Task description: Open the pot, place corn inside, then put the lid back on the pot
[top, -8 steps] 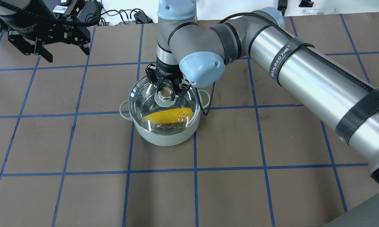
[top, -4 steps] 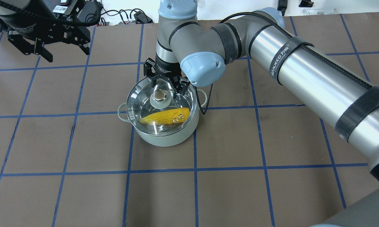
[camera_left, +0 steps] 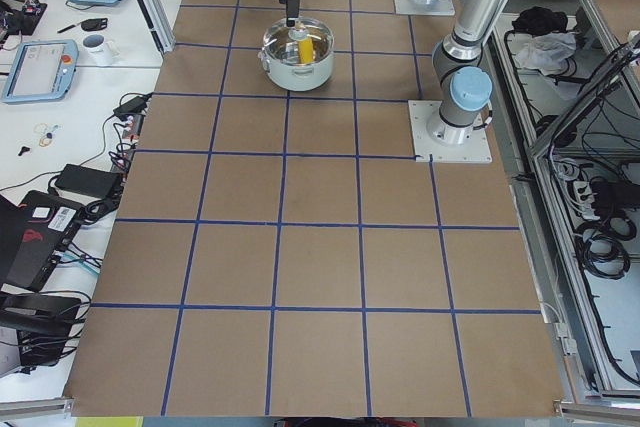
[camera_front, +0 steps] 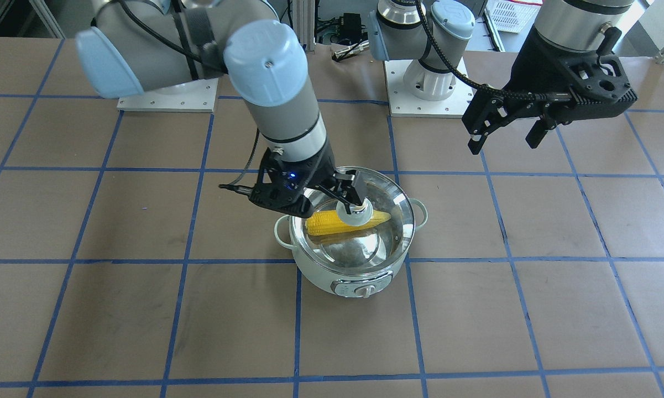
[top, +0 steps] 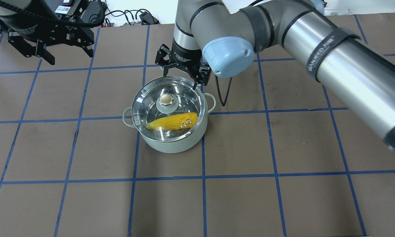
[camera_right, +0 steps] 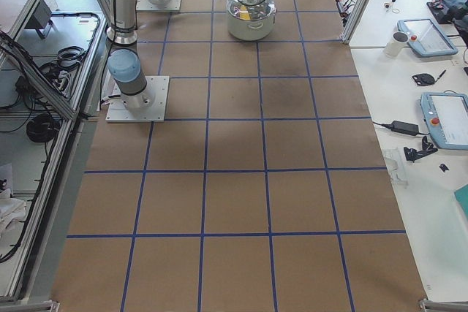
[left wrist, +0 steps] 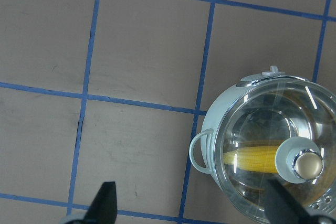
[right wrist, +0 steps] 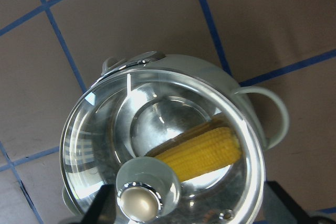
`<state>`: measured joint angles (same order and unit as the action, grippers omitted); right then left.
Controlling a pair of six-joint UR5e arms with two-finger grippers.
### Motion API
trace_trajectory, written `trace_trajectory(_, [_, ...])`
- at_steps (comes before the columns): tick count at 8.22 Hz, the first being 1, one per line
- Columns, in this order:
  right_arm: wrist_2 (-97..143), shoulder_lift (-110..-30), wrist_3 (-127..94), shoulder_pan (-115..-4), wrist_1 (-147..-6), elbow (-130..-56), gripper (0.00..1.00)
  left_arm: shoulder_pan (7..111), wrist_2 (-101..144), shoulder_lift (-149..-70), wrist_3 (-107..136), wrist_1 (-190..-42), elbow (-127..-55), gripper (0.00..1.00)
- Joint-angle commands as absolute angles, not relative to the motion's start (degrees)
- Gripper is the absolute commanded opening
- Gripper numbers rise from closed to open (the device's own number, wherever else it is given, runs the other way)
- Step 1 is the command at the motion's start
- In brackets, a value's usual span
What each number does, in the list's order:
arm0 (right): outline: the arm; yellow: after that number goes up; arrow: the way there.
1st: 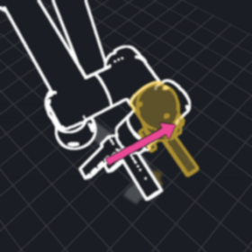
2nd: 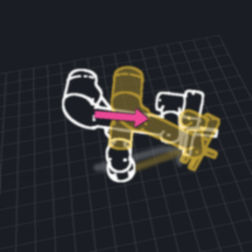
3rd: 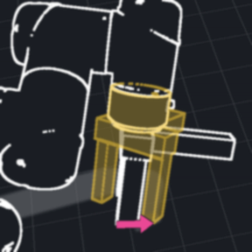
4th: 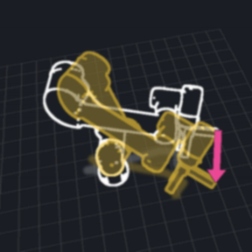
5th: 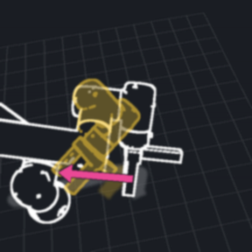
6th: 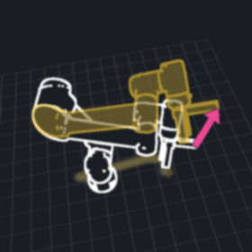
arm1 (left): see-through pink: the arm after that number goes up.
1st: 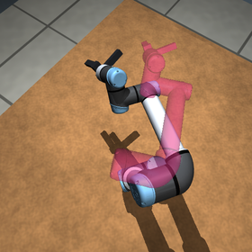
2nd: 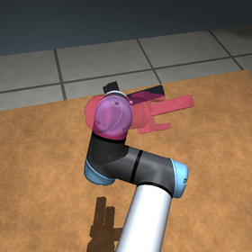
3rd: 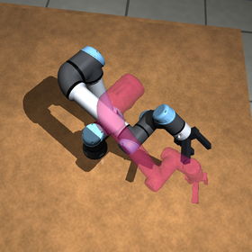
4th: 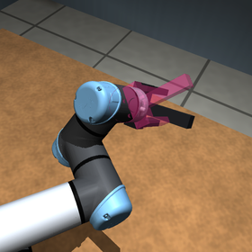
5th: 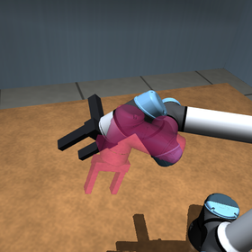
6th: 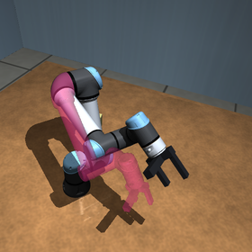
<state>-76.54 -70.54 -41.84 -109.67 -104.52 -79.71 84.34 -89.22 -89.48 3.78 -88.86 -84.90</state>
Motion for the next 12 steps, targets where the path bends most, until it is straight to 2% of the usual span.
trace_trajectory(1, [-79.52, -78.63, -21.62, -99.35, -92.07, -79.37, 1.00, 84.37, -89.21, -89.47, 3.78, -88.86, -84.82, 1.00])
trace_trajectory(3, [-87.16, -83.21, -7.53, -92.41, -85.46, -79.28, 1.00, 84.37, -85.64, -89.12, 4.66, -88.86, -84.46, 1.00])
trace_trajectory(5, [-90.88, -83.85, 1.11, -87.21, -85.08, -79.45, 1.00, 84.37, -83.06, -88.68, 4.48, -88.86, -84.38, 1.00])
trace_trajectory(9, [-91.32, -84.37, -0.08, -87.88, -84.81, -80.33, 1.00, 84.37, -88.22, -88.59, 3.78, -88.86, -84.55, 1.00])
trace_trajectory(12, [-93.60, -83.67, -5.54, -93.86, -85.69, -79.63, 1.00, 84.37, -87.63, -88.59, 3.78, -88.86, -84.73, 1.00])
